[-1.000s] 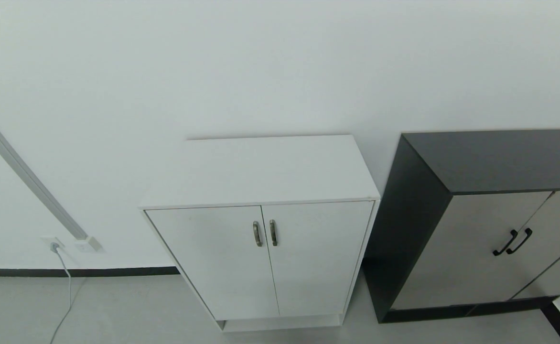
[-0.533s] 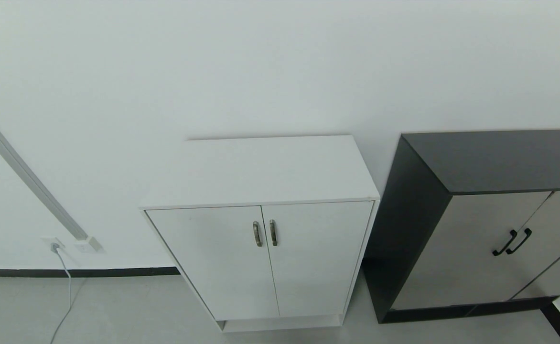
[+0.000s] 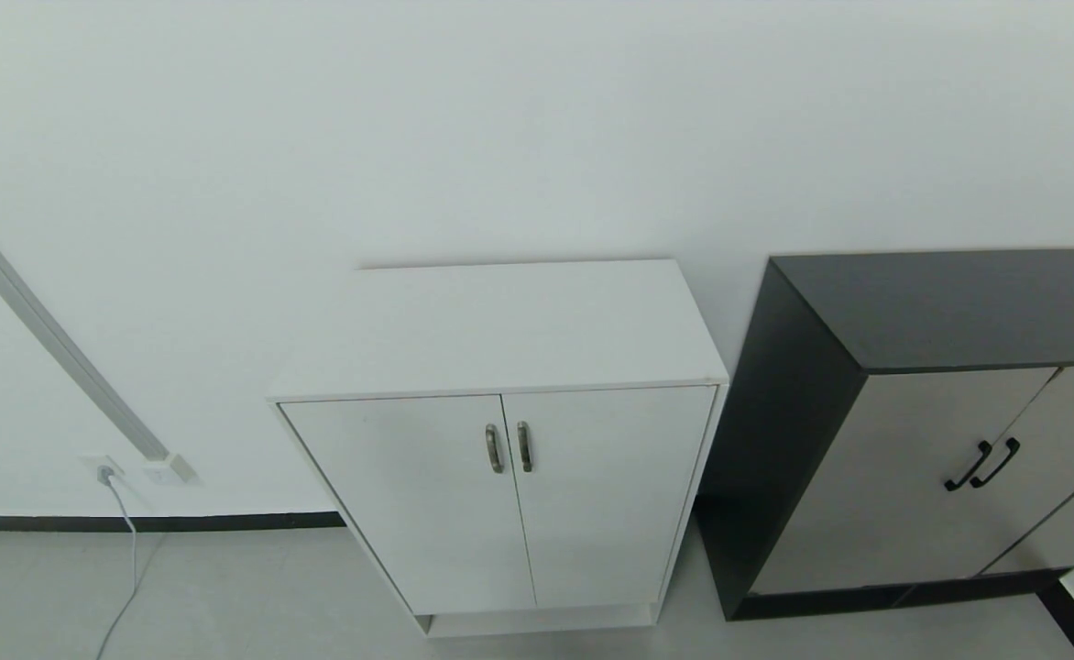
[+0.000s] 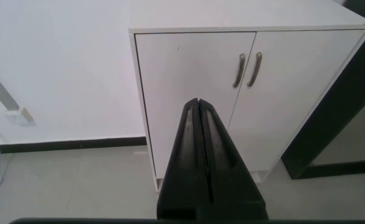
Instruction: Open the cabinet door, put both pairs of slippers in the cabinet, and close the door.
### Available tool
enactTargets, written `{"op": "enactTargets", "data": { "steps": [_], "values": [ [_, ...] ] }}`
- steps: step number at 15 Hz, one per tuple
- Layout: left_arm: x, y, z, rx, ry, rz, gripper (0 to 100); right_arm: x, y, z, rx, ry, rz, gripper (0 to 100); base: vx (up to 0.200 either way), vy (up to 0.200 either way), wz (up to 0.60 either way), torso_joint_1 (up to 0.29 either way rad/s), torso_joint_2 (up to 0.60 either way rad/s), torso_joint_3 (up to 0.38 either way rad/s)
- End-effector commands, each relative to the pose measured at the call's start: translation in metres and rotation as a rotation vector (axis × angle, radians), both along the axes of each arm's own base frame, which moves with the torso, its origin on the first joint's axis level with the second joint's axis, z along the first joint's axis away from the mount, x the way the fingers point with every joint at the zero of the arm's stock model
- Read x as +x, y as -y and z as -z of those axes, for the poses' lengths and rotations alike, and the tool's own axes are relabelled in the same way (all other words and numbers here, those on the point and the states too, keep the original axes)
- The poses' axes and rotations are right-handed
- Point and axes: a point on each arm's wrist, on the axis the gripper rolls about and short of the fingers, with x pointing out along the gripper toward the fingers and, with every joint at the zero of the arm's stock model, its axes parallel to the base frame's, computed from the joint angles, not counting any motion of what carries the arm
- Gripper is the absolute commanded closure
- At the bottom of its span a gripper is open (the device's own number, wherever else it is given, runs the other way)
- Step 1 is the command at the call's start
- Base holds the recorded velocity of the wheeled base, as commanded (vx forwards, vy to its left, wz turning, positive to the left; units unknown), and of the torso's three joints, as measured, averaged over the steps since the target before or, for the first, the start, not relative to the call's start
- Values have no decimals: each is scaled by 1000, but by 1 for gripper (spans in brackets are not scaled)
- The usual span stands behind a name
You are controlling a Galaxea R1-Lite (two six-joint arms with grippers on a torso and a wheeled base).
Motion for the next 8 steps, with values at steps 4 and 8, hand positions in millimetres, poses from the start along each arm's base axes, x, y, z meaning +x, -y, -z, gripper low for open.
{"op": "enactTargets", "data": {
  "steps": [4, 8],
  "values": [
    [0, 0, 0, -2, 0, -1, 100, -10, -1, 2, 28, 126, 54, 100, 0, 0, 0, 0, 0, 0],
    [0, -1, 0, -8, 2, -22, 100, -11, 0, 2, 106, 141, 88, 100, 0, 0, 0, 0, 0, 0]
  ]
}}
